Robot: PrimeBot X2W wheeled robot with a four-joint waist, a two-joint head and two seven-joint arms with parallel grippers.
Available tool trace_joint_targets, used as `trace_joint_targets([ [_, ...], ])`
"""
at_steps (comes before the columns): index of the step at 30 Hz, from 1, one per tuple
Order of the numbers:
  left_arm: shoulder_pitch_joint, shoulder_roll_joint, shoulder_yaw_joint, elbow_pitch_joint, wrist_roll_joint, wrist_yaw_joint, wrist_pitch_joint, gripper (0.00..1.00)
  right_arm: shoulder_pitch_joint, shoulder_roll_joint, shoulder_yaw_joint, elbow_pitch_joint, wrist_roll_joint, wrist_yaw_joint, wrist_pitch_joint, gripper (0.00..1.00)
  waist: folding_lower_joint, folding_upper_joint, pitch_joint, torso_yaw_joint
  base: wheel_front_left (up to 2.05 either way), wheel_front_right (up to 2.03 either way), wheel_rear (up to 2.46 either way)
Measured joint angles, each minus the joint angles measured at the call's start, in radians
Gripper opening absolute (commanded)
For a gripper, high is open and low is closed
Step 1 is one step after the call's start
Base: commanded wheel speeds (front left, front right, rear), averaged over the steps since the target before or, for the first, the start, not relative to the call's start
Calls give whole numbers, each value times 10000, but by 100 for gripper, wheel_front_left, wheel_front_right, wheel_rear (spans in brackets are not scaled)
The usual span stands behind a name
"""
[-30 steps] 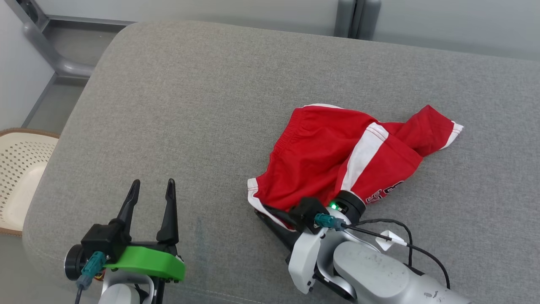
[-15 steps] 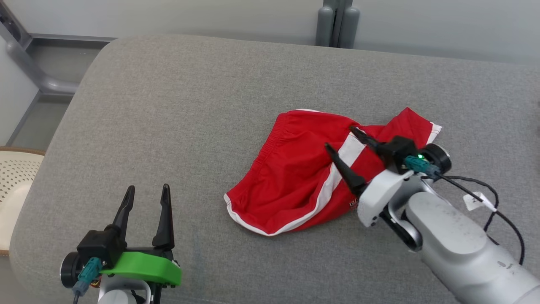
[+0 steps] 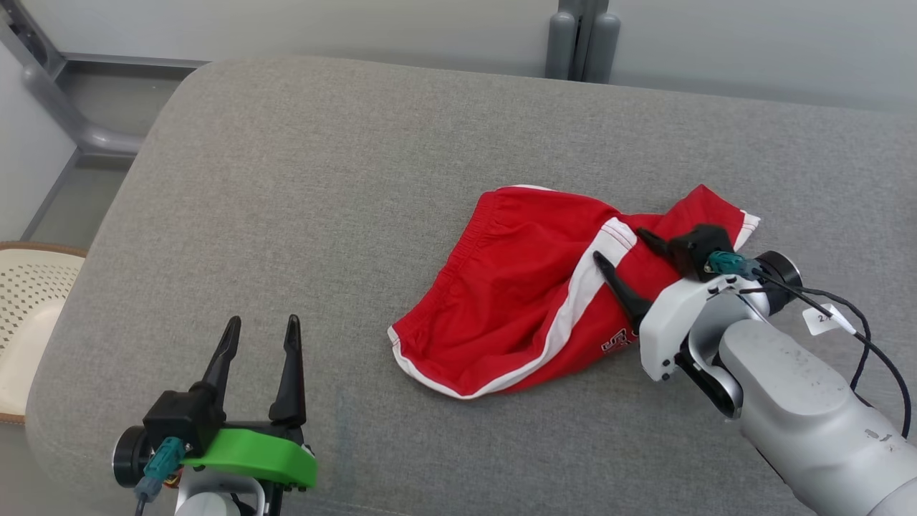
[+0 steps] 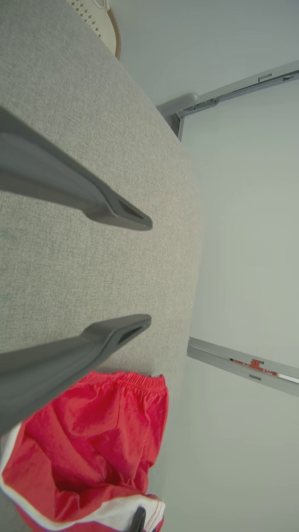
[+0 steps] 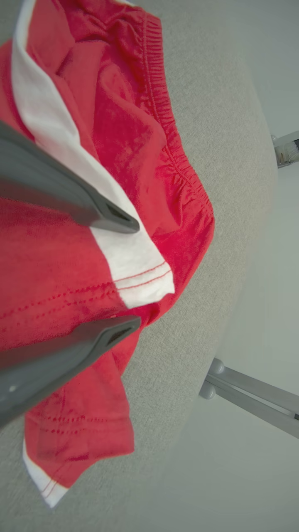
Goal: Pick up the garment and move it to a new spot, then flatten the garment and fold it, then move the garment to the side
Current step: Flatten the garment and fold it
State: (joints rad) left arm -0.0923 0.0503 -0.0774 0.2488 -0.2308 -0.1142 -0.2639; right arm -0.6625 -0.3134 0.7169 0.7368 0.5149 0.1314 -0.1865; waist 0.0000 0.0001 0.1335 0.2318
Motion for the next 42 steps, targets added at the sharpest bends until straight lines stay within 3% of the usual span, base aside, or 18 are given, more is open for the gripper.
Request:
trace_joint_targets([
  [1, -1, 0, -35, 10, -4, 0, 0, 100, -60, 2, 201, 82, 199, 0, 211, 17, 0, 0, 23, 34, 0, 0, 0],
  [2, -1, 0, -48, 15, -13, 0, 2, 100, -83, -8, 314, 94, 362, 0, 259, 0, 0, 0, 42, 58, 0, 0, 0],
  [8, 27, 0, 4, 52, -29, 58, 0, 100, -192, -320, 825, 36, 1135, 0, -171, 0, 0, 0, 34, 64, 0, 0, 0],
  [13, 202, -2, 140, 81, -23, 84, 0, 100, 204, -736, 391, -380, 1160, 0, -698, 0, 0, 0, -130, -201, 0, 0, 0],
  [19, 318, -4, 184, 42, -8, 84, 0, 100, 2171, -1114, -1682, -2038, 533, 0, -757, 0, 0, 0, -271, -706, 0, 0, 0],
  [25, 334, -8, 132, 38, -10, 84, 2, 100, 4232, -704, -3438, -2608, 46, 0, -761, 0, 0, 0, -275, -1124, 0, 0, 0],
  [26, 334, -8, 150, 35, -8, 86, 0, 100, 4402, -560, -3622, -2692, -25, 0, -759, 38, 0, 0, -273, -1171, 0, 0, 0],
  [27, 335, -8, 165, 38, 0, 84, 0, 100, 4592, -347, -3850, -2811, -128, 0, -761, 100, 0, 0, -274, -1230, 0, 0, 0],
  [34, 409, -6, 449, 31, 173, 77, 0, 100, 5281, 646, -5281, -3524, -809, 0, -761, 100, 0, 0, -424, -1577, 0, 0, 0],
  [42, 488, -8, 729, -84, 395, 2, 0, 100, 5799, 932, -6153, -4537, -1423, 0, -761, 100, 0, 0, -651, -1979, 0, 0, 0],
])
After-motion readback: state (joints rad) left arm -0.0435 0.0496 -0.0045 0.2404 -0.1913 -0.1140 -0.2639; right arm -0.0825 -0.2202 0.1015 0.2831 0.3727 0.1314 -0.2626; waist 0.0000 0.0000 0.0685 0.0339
